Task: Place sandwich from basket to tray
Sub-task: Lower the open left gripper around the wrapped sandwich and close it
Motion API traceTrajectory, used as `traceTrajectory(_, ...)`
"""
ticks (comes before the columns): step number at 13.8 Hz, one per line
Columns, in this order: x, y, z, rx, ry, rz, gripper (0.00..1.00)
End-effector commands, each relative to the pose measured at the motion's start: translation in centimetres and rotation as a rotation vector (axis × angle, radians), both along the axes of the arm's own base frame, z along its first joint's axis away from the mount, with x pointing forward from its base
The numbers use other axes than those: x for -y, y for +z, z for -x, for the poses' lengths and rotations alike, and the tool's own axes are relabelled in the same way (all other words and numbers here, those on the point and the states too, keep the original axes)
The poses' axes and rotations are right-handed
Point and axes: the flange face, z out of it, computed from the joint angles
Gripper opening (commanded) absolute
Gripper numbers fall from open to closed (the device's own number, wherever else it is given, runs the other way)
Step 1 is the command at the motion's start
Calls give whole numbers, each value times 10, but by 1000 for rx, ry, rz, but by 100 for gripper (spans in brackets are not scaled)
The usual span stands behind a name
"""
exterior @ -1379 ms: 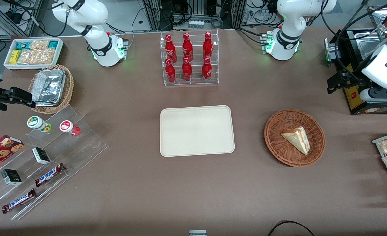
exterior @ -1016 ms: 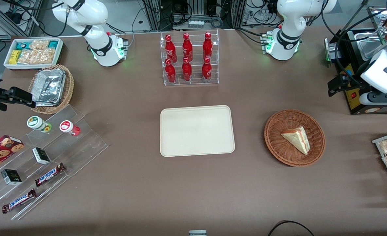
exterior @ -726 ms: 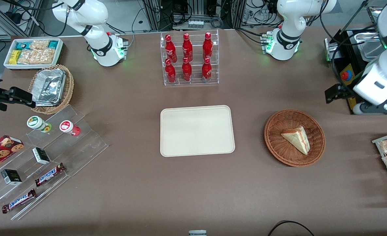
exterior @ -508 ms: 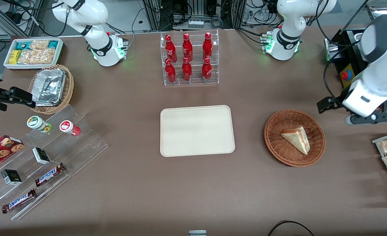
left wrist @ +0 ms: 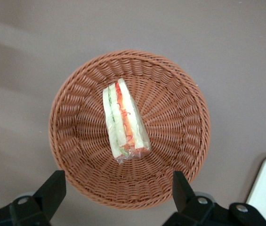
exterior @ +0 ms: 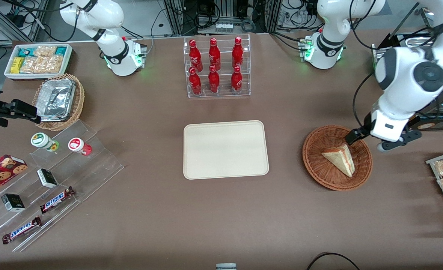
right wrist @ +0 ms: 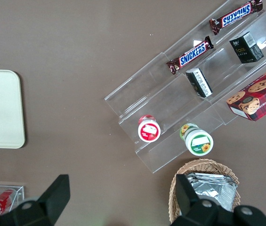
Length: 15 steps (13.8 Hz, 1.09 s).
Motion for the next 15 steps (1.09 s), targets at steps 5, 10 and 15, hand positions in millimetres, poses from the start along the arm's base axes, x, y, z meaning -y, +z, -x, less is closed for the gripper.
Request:
traceTrajectory(5,1,-55,3,48,186,31,100)
traceTrajectory(10,-1,-90,0,48,197,44,100)
traceTrajectory(15,-3,-118,-2,34,198,50,100)
